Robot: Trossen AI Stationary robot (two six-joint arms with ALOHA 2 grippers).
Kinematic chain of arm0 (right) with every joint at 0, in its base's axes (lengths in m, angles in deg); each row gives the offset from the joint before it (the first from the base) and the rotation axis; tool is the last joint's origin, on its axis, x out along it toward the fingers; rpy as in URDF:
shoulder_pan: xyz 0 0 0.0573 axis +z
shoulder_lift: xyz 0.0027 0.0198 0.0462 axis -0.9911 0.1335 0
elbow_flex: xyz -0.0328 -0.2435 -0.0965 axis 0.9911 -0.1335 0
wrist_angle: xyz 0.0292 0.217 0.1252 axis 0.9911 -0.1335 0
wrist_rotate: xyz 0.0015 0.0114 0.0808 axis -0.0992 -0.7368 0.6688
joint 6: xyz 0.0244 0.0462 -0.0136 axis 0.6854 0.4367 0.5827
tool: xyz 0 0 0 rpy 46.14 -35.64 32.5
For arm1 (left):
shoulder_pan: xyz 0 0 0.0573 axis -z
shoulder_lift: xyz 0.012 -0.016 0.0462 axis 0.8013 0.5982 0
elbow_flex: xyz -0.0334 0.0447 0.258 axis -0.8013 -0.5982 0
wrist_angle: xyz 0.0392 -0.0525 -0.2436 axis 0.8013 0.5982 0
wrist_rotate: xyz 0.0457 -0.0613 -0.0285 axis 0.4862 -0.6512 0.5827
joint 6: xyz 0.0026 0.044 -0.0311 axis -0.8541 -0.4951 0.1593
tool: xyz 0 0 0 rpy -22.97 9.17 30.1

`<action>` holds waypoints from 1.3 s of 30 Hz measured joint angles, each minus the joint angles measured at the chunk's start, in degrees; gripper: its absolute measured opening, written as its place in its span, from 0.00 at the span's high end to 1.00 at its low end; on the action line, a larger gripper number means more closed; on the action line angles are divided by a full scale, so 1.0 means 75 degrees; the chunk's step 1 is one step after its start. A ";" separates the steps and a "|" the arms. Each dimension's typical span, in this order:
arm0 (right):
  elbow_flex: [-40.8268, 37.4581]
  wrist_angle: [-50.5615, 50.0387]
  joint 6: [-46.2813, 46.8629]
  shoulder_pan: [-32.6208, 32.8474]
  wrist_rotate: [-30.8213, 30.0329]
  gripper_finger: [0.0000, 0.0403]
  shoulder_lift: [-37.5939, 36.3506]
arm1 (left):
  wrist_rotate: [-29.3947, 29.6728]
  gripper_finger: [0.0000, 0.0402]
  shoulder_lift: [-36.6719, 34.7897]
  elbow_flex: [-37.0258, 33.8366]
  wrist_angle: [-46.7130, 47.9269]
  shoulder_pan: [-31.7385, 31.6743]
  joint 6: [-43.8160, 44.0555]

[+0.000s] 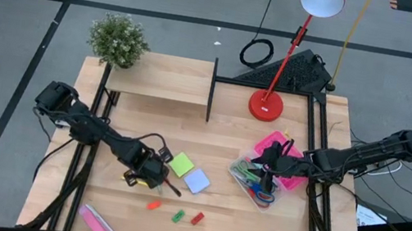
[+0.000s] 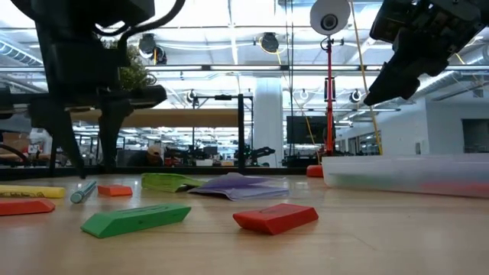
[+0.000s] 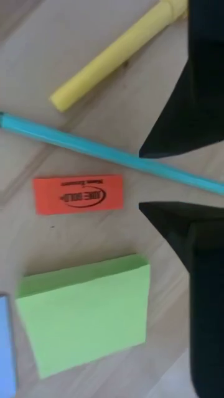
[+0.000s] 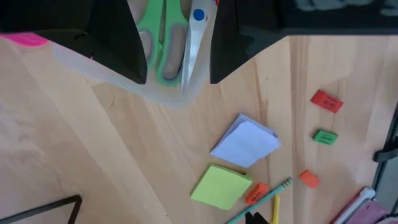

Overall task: Pack school essentials
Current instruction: Put the blue pencil into the pink supply box

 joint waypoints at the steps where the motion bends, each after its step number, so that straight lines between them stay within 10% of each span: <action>1: 0.0000 -0.0004 0.0000 0.0001 0.0000 0.58 0.0003 | 0.0001 0.66 0.0002 -0.0024 0.0000 -0.0015 0.0006; 8: 0.0000 -0.0008 0.0038 0.0000 0.0009 0.58 0.0003 | 0.0029 0.54 0.0002 -0.0399 -0.0267 -0.0019 -0.0260; 39: 0.0000 -0.0013 -0.0114 0.0000 0.0023 0.58 0.0003 | -0.1396 0.94 -0.0006 -0.0680 -0.0507 -0.0955 -0.0231</action>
